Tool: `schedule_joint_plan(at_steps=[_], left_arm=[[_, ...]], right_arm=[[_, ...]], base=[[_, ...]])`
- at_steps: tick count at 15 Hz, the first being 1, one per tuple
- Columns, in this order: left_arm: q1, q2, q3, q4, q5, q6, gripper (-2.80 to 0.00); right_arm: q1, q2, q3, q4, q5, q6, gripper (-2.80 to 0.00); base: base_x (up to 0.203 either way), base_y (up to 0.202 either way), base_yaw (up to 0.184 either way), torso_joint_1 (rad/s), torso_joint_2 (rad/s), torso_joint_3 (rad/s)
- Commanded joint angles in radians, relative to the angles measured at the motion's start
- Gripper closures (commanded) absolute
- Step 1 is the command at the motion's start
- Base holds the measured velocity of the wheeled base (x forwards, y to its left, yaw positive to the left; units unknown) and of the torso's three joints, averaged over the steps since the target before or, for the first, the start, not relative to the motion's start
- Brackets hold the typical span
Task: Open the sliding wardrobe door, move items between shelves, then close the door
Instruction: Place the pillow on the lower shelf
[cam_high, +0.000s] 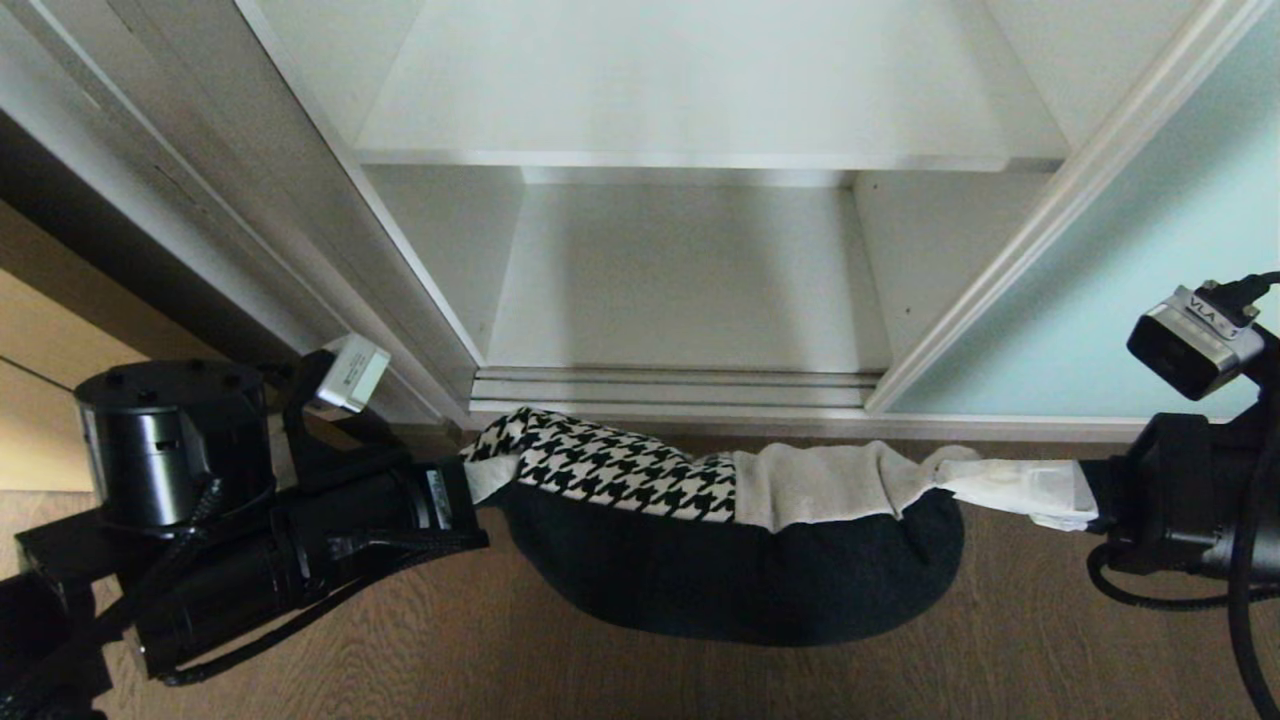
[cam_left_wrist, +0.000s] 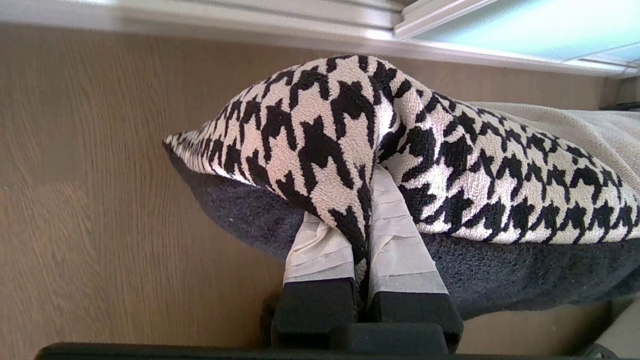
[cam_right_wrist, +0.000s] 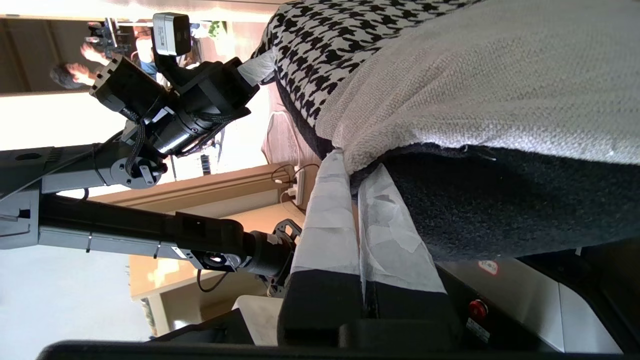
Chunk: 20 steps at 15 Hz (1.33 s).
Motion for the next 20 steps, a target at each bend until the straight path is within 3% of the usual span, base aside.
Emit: schedule_joint_plan(at_steps=[1,8,11,14,17,20], left_arm=[[0.000,0.004,-0.002,-0.003,-0.003,-0.002,0.00],[0.000,0.052,0.003,-0.005,0.001,0.001,0.00],[0.003,0.053,-0.024,-0.011,0.052,0.001,0.00],[0.022,0.127,-0.104,-0.010,0.109,-0.005,0.00],[0.075,0.280,-0.225,-0.029,0.121,-0.012,0.00],[0.118,0.417,-0.373,-0.193,0.122,-0.010,0.00]], right_arm=[[0.000,0.002,-0.001,-0.002,0.005,0.004,0.00],[0.000,0.027,0.000,-0.006,0.004,0.004,0.00],[-0.002,0.094,-0.007,-0.043,0.004,0.004,0.00],[-0.021,0.224,-0.005,-0.143,0.000,0.001,0.00],[-0.087,0.401,-0.070,-0.292,-0.005,-0.008,0.00],[-0.153,0.525,-0.228,-0.397,-0.005,-0.008,0.00]], base=[[0.000,0.000,0.000,-0.002,0.00,-0.201],[0.000,0.000,0.000,0.001,0.00,-0.167],[0.000,0.000,0.000,0.000,0.00,-0.013],[0.000,0.000,0.000,0.000,0.00,0.000],[0.000,0.000,0.000,0.000,0.00,0.000],[0.000,0.000,0.000,0.000,0.00,0.000]])
